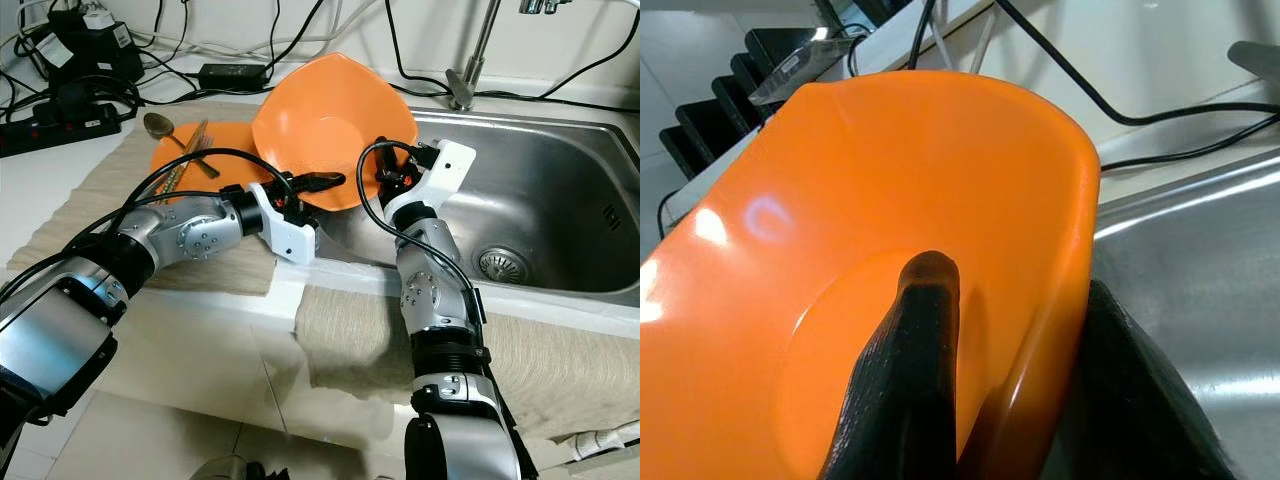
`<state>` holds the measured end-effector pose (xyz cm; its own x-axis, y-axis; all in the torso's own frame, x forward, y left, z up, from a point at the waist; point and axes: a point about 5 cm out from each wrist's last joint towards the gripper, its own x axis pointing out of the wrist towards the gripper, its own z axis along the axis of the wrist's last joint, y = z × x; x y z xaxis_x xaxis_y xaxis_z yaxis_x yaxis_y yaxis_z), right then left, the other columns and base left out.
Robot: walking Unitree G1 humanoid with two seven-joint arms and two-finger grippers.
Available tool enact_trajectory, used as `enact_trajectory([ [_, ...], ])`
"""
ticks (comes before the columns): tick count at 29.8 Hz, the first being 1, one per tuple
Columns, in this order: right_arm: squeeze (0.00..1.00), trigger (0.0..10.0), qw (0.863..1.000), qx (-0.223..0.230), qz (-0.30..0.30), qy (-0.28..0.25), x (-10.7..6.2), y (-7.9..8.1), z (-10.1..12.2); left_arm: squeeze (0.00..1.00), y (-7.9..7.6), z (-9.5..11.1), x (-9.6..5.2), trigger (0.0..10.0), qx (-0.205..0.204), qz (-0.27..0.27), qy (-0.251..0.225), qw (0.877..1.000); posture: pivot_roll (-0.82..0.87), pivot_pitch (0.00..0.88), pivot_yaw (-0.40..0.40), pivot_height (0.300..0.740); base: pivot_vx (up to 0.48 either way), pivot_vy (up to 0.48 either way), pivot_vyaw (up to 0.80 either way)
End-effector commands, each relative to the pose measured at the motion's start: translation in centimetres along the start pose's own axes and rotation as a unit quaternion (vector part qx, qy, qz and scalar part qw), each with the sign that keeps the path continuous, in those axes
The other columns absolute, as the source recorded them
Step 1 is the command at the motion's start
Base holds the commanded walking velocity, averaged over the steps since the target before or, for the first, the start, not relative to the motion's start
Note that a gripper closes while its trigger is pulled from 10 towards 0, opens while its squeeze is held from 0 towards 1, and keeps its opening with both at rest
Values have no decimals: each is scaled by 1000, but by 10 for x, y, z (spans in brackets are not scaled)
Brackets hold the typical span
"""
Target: Kitchen organization
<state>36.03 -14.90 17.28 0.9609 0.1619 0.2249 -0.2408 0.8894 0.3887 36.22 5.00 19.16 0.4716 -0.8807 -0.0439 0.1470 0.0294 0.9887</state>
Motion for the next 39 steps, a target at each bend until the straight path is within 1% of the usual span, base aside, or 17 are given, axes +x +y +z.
enact_trajectory([
  [1, 0, 0, 997, -21, -22, 75, -12, -11, -30, 0, 47, -2, 1, 10000, -25, 114, 0, 993, -3, 0, 56, 740, 0, 0, 0],
  [7, 0, 0, 996, -30, -32, 72, -11, -16, -29, 0, 48, -8, -6, 10000, -75, 106, 12, 991, 0, 0, 57, 740, 0, 0, 0],
  [8, 0, 0, 996, -31, -35, 70, -11, -17, -28, 0, 46, -10, -8, 10000, -91, 97, 15, 991, 1, 0, 57, 740, 0, 0, 0],
  [11, 0, 0, 996, -32, -37, 69, -11, -18, -28, 0, 44, -12, -11, 10000, -102, 88, 16, 991, 4, 0, 57, 740, 0, 0, 0],
  [12, 0, 0, 996, -34, -38, 68, -10, -18, -27, 0, 37, -15, -17, 10000, -120, 66, 21, 990, 6, 0, 58, 740, 0, 0, 0],
  [15, 0, 0, 996, -35, -39, 67, -10, -19, -27, 0, 34, -17, -19, 10000, -129, 57, 23, 990, 6, 0, 58, 740, 0, 0, 0],
  [18, 0, 0, 996, -39, -42, 63, -9, -20, -26, 0, 25, -21, -29, 10000, -183, 31, 28, 982, 10, 0, 59, 740, 0, 0, 0],
  [19, 0, 0, 996, -41, -44, 63, -9, -21, -25, 0, 24, -22, -32, 10000, -188, 28, 28, 981, 12, 0, 57, 740, 0, 0, 0],
  [22, 0, 0, 996, -43, -46, 63, -9, -22, -25, 0, 26, -23, -36, 10000, -180, 31, 28, 983, 14, 0, 55, 740, 0, 0, 0],
  [23, 0, 0, 996, -43, -47, 63, -9, -22, -25, 0, 32, -24, -38, 10000, -166, 40, 28, 985, 16, 0, 55, 740, 0, 0, 0],
  [24, 0, 0, 996, -43, -47, 64, -9, -22, -26, 0, 35, -24, -39, 10000, -161, 44, 28, 986, 16, 0, 55, 740, 0, 0, 0],
  [29, 0, 0, 996, -43, -49, 64, -9, -22, -27, 0, 48, -23, -44, 10000, -180, 62, 24, 981, 16, 0, 59, 740, 0, 0, 0],
  [30, 0, 0, 996, -43, -49, 64, -9, -22, -27, 0, 48, -23, -44, 10000, -180, 62, 24, 981, 16, 0, 59, 740, 0, 0, 0],
  [36, 0, 0, 995, -51, -60, 53, -9, -25, -23, 0, 52, -21, -47, 10000, -219, 78, 14, 972, 16, 0, 64, 740, 0, 0, 0],
  [38, 0, 0, 995, -59, -67, 45, -9, -28, -20, 0, 48, -20, -49, 10000, -226, 74, 16, 971, 17, 0, 64, 740, 0, 0, 0],
  [39, 0, 0, 995, -65, -71, 39, -8, -30, -17, 0, 44, -20, -51, 10000, -228, 68, 19, 971, 17, 0, 66, 740, 0, 0, 0],
])
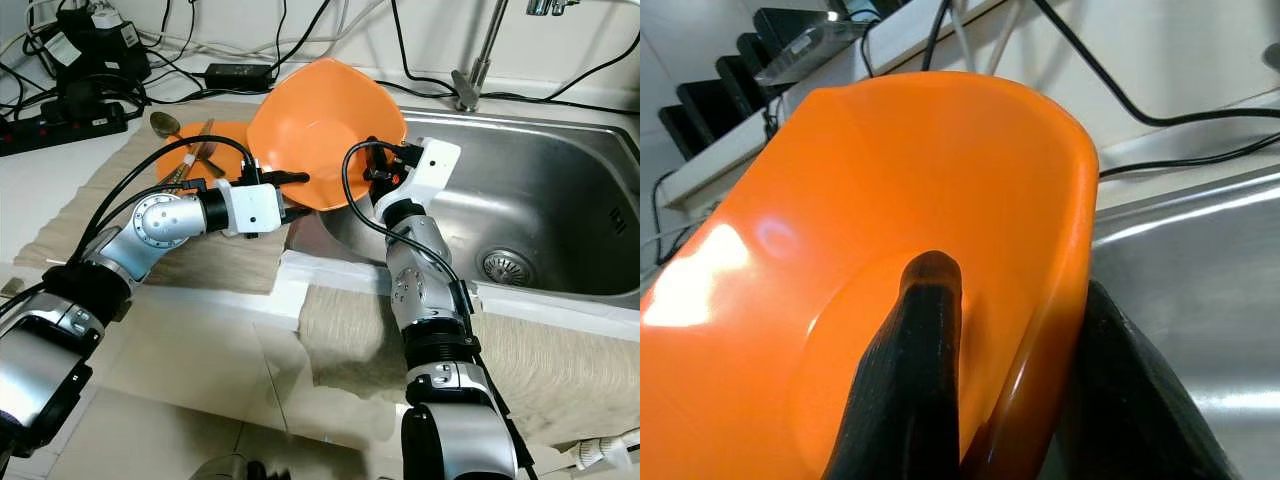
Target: Kitchen organization
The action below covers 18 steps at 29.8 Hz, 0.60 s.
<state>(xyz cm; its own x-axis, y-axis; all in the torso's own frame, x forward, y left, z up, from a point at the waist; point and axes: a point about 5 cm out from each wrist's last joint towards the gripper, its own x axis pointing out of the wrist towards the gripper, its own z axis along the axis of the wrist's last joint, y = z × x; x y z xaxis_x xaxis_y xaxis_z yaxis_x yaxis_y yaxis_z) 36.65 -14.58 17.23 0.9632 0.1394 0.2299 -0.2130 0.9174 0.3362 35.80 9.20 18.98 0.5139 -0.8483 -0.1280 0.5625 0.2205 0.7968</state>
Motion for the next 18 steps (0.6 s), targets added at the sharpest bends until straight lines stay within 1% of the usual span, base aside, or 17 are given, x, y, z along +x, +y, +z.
enact_trajectory([
  [1, 0, 0, 996, -35, -60, 48, -14, -30, -16, 0, 41, 17, -15, 10000, 15, 90, -44, 995, 17, 0, 66, 740, 0, 0, 0],
  [5, 0, 0, 995, -60, -72, 29, -12, -36, -5, 0, 31, 13, -19, 10000, -16, 82, -37, 996, 17, 0, 67, 740, 0, 0, 0],
  [6, 0, 0, 995, -65, -74, 25, -12, -36, -3, 0, 30, 13, -20, 10000, -21, 82, -37, 996, 17, 0, 67, 740, 0, 0, 0],
  [7, 0, 0, 995, -68, -76, 21, -11, -38, 0, 0, 29, 13, -20, 10000, -37, 88, -41, 995, 18, 0, 67, 740, 0, 0, 0],
  [8, 0, 0, 995, -68, -76, 21, -11, -38, 0, 0, 29, 13, -20, 10000, -37, 88, -41, 995, 18, 0, 67, 740, 0, 0, 0],
  [9, 0, 0, 994, -75, -80, 13, -9, -39, 5, 0, 29, 16, -20, 10000, -51, 100, -47, 993, 18, 0, 66, 740, 0, 0, 0],
  [10, 0, 0, 994, -75, -80, 13, -9, -39, 5, 0, 29, 16, -20, 10000, -51, 100, -47, 993, 18, 0, 66, 740, 0, 0, 0],
  [11, 0, 0, 994, -77, -81, 9, -8, -40, 8, 0, 27, 20, -19, 10000, -67, 105, -56, 991, 18, 0, 65, 740, 0, 0, 0],
  [14, 0, 0, 993, -80, -83, 7, -7, -41, 9, 0, 26, 22, -18, 10000, -69, 106, -59, 990, 19, 0, 64, 740, 0, 0, 0],
  [17, 0, 0, 992, -91, -84, -11, -3, -39, 17, 0, 24, 24, -17, 10000, -73, 108, -59, 990, 21, 0, 64, 740, 0, 0, 0],
  [18, 0, 0, 991, -101, -86, -32, 1, -39, 30, 0, 21, 23, -17, 10000, -77, 109, -56, 990, 20, 0, 66, 740, 0, 0, 0],
])
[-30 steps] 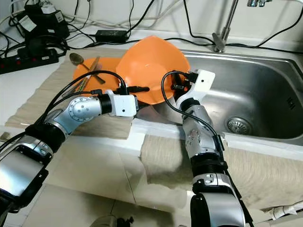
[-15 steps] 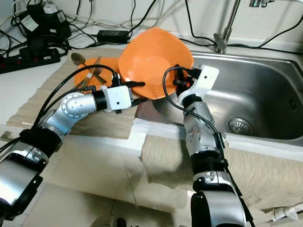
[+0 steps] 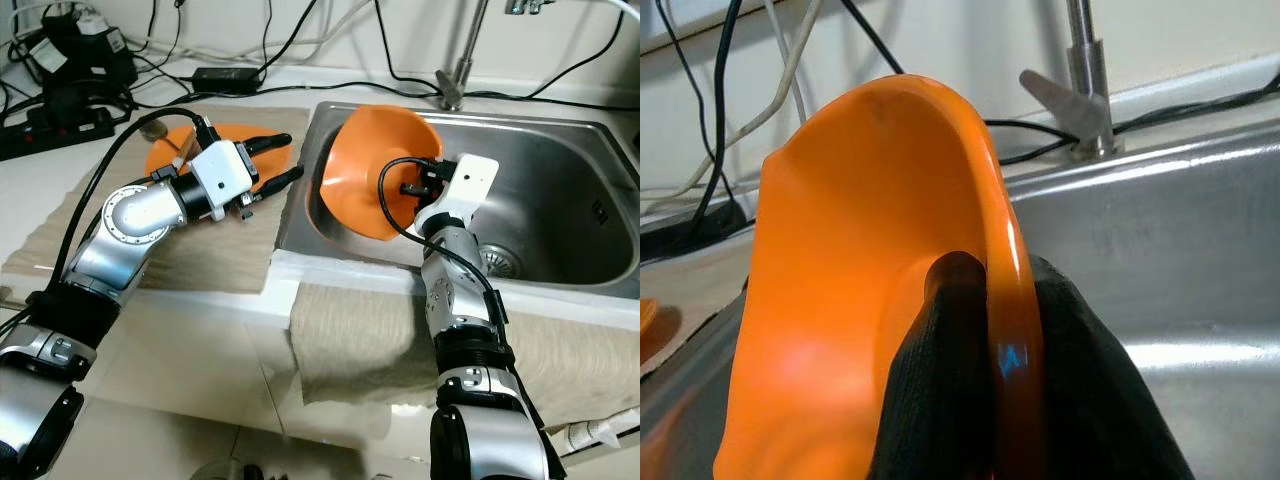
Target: Kitchen organization
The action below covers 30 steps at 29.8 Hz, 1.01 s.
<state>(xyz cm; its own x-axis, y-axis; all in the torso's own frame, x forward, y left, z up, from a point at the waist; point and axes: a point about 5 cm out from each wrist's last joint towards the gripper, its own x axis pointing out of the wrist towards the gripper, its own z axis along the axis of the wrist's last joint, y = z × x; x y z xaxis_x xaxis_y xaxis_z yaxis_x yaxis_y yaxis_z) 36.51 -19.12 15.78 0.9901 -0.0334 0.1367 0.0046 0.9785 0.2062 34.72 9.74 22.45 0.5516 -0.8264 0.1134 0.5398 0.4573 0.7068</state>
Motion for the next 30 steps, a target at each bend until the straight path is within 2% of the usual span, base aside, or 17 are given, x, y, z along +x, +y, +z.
enact_trajectory([
  [1, 0, 0, 998, -8, 6, -55, 10, 5, 28, 0, -1, -2, -3, 10000, -6, 4, 7, 1000, 20, 0, 66, 740, 0, 0, 0],
  [3, 0, 0, 997, -25, 6, -71, 15, 2, 40, 0, -4, -3, -3, 10000, -10, 3, 11, 1000, 19, 0, 64, 740, 0, 0, 0],
  [5, 0, 0, 997, -34, 11, -71, 16, 2, 42, 0, -5, -2, -3, 10000, -12, 3, 13, 1000, 17, 0, 64, 740, 0, 0, 0],
  [7, 0, 0, 996, -68, 20, -60, 19, 0, 42, 0, -5, -2, -3, 10000, -16, 5, 16, 1000, 16, 0, 62, 740, 0, 0, 0],
  [8, 0, 0, 994, -94, 25, -43, 21, -2, 37, 0, -5, -2, -2, 10000, -20, 8, 17, 1000, 17, 0, 60, 740, 0, 0, 0],
  [9, 0, 0, 994, -94, 25, -43, 21, -2, 37, 0, -5, -2, -2, 10000, -20, 8, 17, 1000, 17, 0, 60, 740, 0, 0, 0],
  [12, 0, 0, 990, -137, 28, -10, 23, -4, 26, 0, -7, -2, -1, 10000, -22, 9, 18, 1000, 18, 0, 56, 740, 0, 0, 0],
  [20, 0, 0, 969, -231, 3, 90, 25, -11, -3, 0, -7, -3, -1, 10000, -25, 18, 25, 999, 28, 0, 47, 740, 0, 0, 0],
  [23, 0, 0, 967, -238, 4, 94, 25, -11, -4, 0, -7, -3, -1, 10000, -25, 19, 26, 999, 29, 0, 46, 740, 0, 0, 0],
  [27, 0, 0, 950, -287, 10, 120, 24, -10, -12, 0, -5, -4, -2, 10000, -22, 24, 29, 999, 31, 0, 40, 740, 0, 0, 0],
  [30, 0, 0, 945, -299, 10, 128, 24, -10, -14, 0, -4, -4, -2, 10000, -21, 26, 30, 999, 32, 0, 39, 740, 0, 0, 0],
])
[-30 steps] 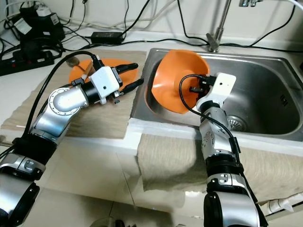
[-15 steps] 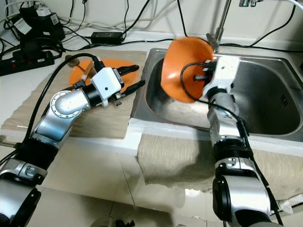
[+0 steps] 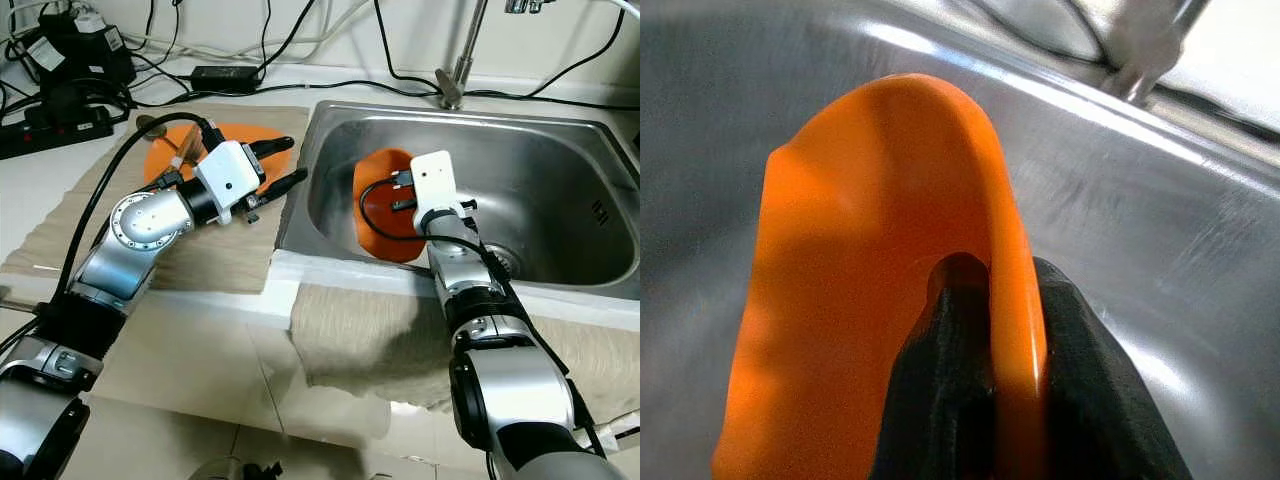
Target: Kitchen organization
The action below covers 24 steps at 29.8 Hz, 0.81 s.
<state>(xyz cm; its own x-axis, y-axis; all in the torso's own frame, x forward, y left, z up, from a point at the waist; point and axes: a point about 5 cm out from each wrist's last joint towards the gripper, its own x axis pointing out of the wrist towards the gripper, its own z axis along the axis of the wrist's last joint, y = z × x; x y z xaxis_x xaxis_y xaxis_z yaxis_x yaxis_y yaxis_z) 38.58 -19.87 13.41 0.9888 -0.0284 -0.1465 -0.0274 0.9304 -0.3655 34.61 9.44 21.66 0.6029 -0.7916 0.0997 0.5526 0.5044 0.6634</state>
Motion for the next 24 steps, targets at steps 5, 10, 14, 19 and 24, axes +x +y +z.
enact_trajectory([
  [5, 0, 0, 997, -75, -5, 23, 3, -2, 2, 0, 4, 0, -3, 10000, 9, 9, 5, 1000, 32, 0, 37, 740, 0, 0, 0],
  [10, 27, 118, 997, -73, -15, 32, 3, -3, 0, 0, 4, 0, -3, 10000, 11, 8, 7, 1000, 32, 0, 36, 740, 0, 0, 0],
  [14, 1000, 10000, 996, -75, -19, 39, 3, -3, -2, 0, 4, 0, -3, 10000, 12, 9, 8, 1000, 32, 0, 36, 740, 0, 0, 0],
  [19, 1000, 10000, 997, -68, -3, 41, 3, 5, -3, 0, 3, -1, -3, 10000, 11, 9, 9, 1000, 31, 0, 35, 740, 0, 0, 0],
  [24, 1000, 10000, 997, -42, 16, 56, 1, 19, -10, 0, 3, -1, -2, 10000, 11, 10, 11, 1000, 35, 0, 33, 740, 0, 0, 0],
])
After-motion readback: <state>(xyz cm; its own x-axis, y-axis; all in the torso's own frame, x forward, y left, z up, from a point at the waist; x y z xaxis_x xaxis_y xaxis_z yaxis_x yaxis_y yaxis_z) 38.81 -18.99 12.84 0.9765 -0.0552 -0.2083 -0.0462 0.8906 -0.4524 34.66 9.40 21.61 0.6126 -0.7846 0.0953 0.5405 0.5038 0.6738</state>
